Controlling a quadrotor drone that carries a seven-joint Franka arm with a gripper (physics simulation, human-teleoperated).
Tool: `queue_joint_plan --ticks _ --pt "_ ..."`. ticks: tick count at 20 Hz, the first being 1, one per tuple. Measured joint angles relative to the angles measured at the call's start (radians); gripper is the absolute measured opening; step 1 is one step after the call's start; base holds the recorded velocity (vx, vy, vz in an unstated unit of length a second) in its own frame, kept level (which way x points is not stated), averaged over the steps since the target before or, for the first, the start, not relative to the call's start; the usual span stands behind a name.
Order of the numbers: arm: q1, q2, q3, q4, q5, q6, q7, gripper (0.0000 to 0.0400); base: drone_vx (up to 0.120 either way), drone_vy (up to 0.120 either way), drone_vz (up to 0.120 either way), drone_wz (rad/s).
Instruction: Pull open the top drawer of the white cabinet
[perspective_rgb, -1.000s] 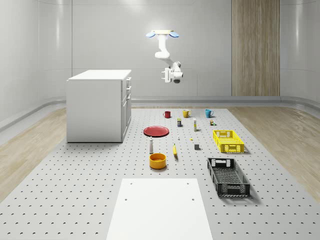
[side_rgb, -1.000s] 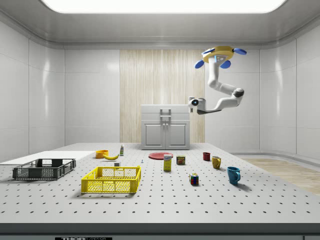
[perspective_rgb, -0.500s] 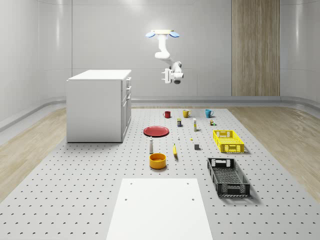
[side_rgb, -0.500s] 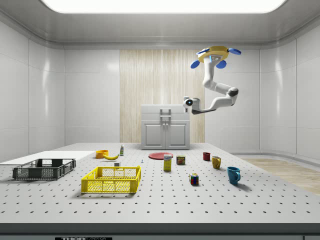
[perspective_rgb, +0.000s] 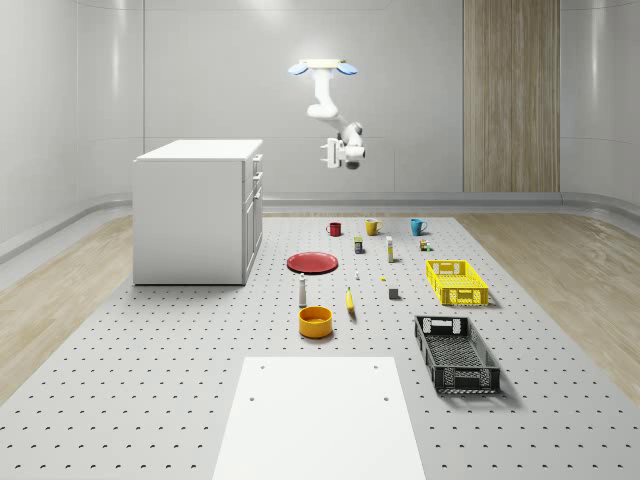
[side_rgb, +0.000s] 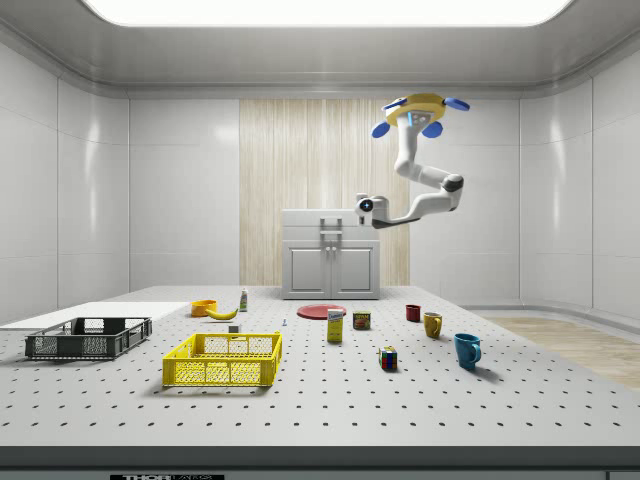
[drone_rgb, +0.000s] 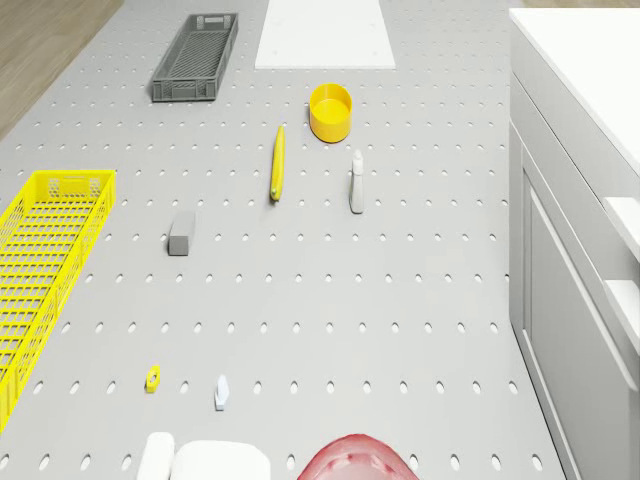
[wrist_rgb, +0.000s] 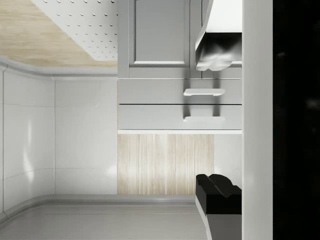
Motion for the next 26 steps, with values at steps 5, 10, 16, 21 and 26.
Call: queue_joint_plan --ticks 5,10,16,21,26 --pt "0.008 -0.009 -0.002 -0.001 -0.007 0.007 0.006 0.0305 0.120 -0.120 0.000 0.000" --pt "0.015 -0.017 -0.004 -0.002 -0.014 0.014 0.012 0.0305 0.120 -0.120 0.000 0.000" --pt "0.024 -0.025 0.008 -0.016 -0.009 0.038 0.015 0.0305 0.020 -0.013 0.000 0.000" --pt "0.034 -0.027 0.043 -0.048 0.019 0.086 0.008 0.0305 0.000 0.000 0.000 0.000" --pt "0.048 -0.024 0.088 -0.083 0.060 0.142 -0.003 0.0305 0.000 0.000 0.000 0.000"
